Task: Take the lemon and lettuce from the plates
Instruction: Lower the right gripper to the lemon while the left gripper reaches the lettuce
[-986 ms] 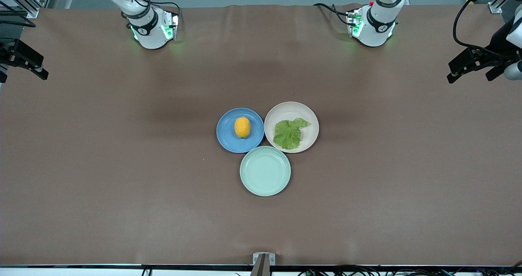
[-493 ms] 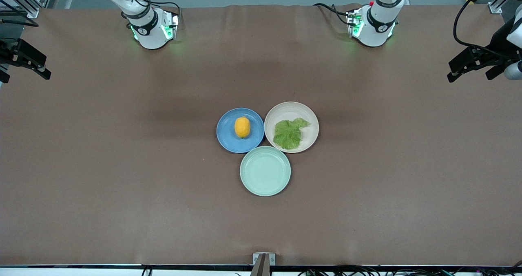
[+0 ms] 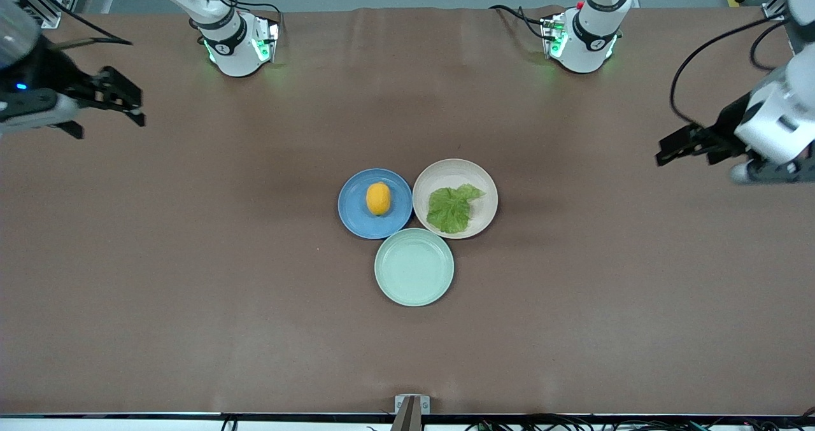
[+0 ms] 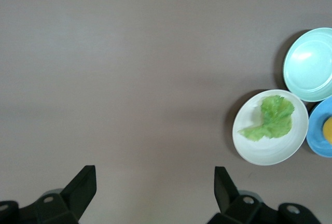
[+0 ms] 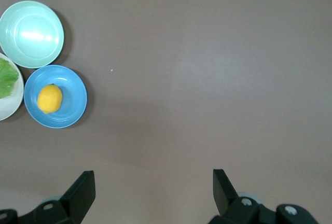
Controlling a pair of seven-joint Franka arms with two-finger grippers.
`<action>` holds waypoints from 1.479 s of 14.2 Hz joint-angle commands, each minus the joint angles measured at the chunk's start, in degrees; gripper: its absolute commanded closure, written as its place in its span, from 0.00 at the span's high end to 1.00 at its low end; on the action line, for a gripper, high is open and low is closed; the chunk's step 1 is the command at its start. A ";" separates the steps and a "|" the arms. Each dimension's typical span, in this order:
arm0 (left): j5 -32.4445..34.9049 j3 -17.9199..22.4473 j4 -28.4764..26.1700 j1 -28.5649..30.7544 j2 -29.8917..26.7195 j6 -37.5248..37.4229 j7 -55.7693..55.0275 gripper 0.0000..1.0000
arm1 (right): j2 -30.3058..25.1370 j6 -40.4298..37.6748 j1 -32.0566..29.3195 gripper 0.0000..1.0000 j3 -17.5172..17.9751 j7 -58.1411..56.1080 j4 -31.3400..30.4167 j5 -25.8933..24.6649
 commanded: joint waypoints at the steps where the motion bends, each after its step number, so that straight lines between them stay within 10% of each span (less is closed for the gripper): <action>1: -0.87 -0.11 -1.27 -3.87 3.76 4.32 -4.82 1.00 | 0.58 -0.45 5.12 1.00 -0.26 1.34 -1.33 -0.24; 6: -0.34 -0.11 -7.76 -13.27 9.74 18.80 -19.40 1.00 | 6.37 3.22 17.61 1.00 -0.26 12.82 -2.03 0.19; 13: -0.16 -0.11 -9.98 -22.33 21.51 33.24 -30.60 0.83 | 15.32 30.10 31.85 1.00 -0.26 35.51 -18.11 0.19; 21: -0.87 -0.28 -9.45 -26.29 28.56 41.25 -36.31 0.70 | 29.13 47.25 32.22 1.00 -0.26 37.64 -18.03 0.19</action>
